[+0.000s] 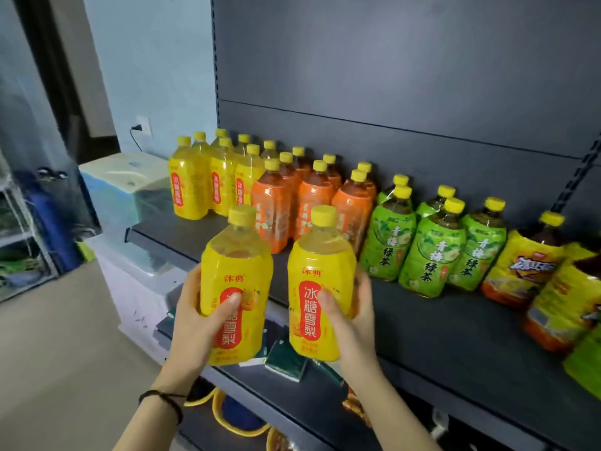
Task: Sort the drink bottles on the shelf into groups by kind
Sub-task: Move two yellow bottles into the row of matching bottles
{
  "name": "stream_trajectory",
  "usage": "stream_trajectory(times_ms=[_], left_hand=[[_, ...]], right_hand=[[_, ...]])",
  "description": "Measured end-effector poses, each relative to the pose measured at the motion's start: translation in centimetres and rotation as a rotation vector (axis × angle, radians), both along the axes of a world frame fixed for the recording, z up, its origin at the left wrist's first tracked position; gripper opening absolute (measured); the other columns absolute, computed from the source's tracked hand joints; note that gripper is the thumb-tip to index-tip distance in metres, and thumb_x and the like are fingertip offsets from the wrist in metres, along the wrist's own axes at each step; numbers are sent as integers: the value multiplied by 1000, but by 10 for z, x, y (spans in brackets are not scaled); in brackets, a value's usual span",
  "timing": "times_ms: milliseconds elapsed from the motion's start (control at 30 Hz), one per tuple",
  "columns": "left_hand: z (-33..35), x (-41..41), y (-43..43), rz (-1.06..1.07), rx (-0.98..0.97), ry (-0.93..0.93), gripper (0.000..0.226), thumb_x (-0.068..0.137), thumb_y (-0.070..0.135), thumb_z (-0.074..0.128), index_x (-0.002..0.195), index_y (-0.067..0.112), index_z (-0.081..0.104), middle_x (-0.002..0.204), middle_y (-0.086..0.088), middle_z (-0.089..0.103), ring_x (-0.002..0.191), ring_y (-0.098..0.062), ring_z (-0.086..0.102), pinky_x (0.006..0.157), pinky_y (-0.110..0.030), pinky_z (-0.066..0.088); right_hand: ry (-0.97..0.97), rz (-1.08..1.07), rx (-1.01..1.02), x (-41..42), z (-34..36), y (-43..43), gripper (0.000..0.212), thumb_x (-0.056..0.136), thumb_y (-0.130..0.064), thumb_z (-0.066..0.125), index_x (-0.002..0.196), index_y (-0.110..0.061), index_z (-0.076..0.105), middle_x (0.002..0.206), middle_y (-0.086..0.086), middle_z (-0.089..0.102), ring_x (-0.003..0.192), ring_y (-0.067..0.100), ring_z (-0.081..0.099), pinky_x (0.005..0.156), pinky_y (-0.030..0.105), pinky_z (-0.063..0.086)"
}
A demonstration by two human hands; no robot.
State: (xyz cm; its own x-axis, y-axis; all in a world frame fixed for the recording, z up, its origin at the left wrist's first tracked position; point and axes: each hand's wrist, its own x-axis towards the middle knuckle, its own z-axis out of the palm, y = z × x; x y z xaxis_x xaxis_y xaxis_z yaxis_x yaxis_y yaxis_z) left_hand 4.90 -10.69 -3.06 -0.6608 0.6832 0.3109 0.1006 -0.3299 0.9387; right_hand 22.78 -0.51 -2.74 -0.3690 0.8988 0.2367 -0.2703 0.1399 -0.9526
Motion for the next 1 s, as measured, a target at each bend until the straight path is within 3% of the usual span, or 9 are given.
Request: stream_trajectory(times_ms=[133,233,333,467,533,700,833,933,1000], left_hand=[[0,-40,19,10,-12,25,93,38,81,72,117,36,50,101,7,67,85,-4,69,58,-16,53],[-8,-79,39,-5,-37,7,104,39,80,73,125,28,47,107,3,67,89,-10,70,60,-20,55],[-16,-119,60,5,-30,-46,99,39,77,76,123,32,49,103,6,69,88,-13,70,60,-23,56],[-13,-168,87,-15,-16,-104,92,35,76,78,113,34,54,101,3,71,84,-15,72,59,-25,57],[-7,-192,99,-7,0,-80,95,38,75,78,118,33,51,104,6,69,88,-12,71,63,-24,57],[-13,-231,125,-9,8,-105,96,45,73,78,127,33,46,114,3,67,98,-18,69,70,-30,58],[-15,-252,146,-45,17,-117,98,47,71,78,128,27,45,109,5,69,96,-16,70,69,-27,57],[-17,-268,161,-113,-4,-93,112,48,68,80,138,17,38,119,-1,65,101,-18,68,70,-26,56],[-21,-276,169,-175,-14,-75,113,48,68,80,141,22,35,127,-4,60,106,-18,66,74,-28,57]], right_hand=[[7,22,9,-45,-3,17,84,48,-67,81,124,-58,46,126,-11,63,110,13,65,88,41,57],[-8,28,33,-84,-8,33,82,50,-68,80,124,-58,47,123,-15,64,110,11,65,86,36,57],[13,40,36,-123,-10,50,80,54,-68,79,126,-55,46,124,-14,64,111,11,64,84,31,57],[-5,54,75,-173,-9,73,87,58,-65,78,135,-49,40,133,-12,58,117,11,61,94,38,54],[-6,46,94,-196,-8,84,90,60,-64,78,138,-48,37,138,-11,54,121,12,58,97,41,52],[5,8,125,-238,-15,92,84,61,-65,76,134,-54,36,133,-22,53,120,7,57,95,36,53],[4,-36,158,-257,-12,89,74,59,-70,73,124,-68,36,125,-39,51,117,-2,56,87,22,53],[10,-84,182,-269,-8,83,70,62,-70,70,121,-75,32,122,-50,43,115,-12,53,84,14,50],[14,-112,169,-275,-11,80,73,61,-70,71,121,-76,29,127,-47,41,119,-6,53,88,19,52]])
